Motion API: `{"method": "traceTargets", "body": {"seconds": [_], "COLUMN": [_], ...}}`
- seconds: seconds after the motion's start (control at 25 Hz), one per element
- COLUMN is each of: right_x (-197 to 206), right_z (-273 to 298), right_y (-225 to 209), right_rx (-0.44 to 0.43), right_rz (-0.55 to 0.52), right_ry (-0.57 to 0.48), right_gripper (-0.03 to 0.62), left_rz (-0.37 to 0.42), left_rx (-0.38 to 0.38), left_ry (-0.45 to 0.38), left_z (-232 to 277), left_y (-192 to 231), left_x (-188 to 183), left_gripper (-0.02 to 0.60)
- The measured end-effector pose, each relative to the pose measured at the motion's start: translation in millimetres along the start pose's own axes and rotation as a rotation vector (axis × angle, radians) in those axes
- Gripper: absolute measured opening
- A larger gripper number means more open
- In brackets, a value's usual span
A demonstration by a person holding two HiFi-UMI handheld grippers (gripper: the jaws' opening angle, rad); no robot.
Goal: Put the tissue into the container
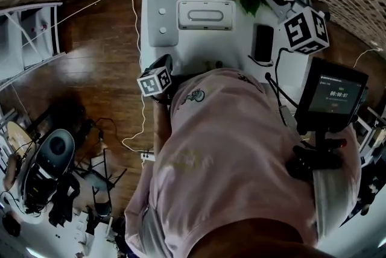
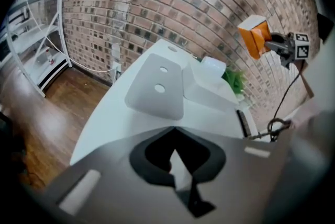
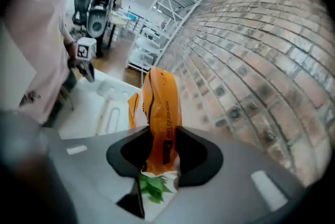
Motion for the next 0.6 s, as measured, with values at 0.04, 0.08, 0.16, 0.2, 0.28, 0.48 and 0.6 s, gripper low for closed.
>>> {"method": "traceTargets", "body": {"seconds": [0.04,0.08,0.16,0.2,0.28,0.48,0.6], "right_x": [-6.8,-12.1,-18.1,-18.6,-16.4,11.7,40.0], "right_z": [0.4,0.3,-0.9,0.0,12.2,108.0,160.6], "right_y": [18.2,35.7,66.5,79.3,100.0,136.1,159.2], "right_rx": [-0.085,-0.170,-0.318,-0.380,-0.480,-0.485,-0.483], "right_rz": [0.042,0.087,0.157,0.180,0.218,0.056,-0.056], "right_ry": [-0.015,-0.025,-0.031,-0.026,-0.005,0.222,0.309], "right_gripper": [0.132,0.133,0.133,0.133,0.133,0.133,0.138], "left_rz": [-0.009,-0.019,-0.045,-0.061,-0.102,-0.167,-0.172], "left_rx": [-0.003,-0.007,-0.018,-0.022,-0.028,-0.071,-0.101], "left_ry": [-0.005,-0.011,-0.021,-0.024,-0.026,-0.017,-0.020], "left_z": [-2.0,-5.3,-14.5,-19.8,-30.4,-57.1,-55.9], "left_y": [0.6,0.7,-0.5,-0.6,1.4,16.8,29.5], "left_x": [0.2,1.1,5.3,8.0,14.3,22.1,23.2], "left_gripper": [0.005,0.005,0.005,0.005,0.005,0.005,0.005]}}
Point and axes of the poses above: the fingertips, and each gripper's own axes: z forward along the fingers, y to its left, x out of its underside, the point moved 4 cm from there along -z, backward along the fingers, and after that the axes turned 12 degrees about z, right-handed, at the moved point
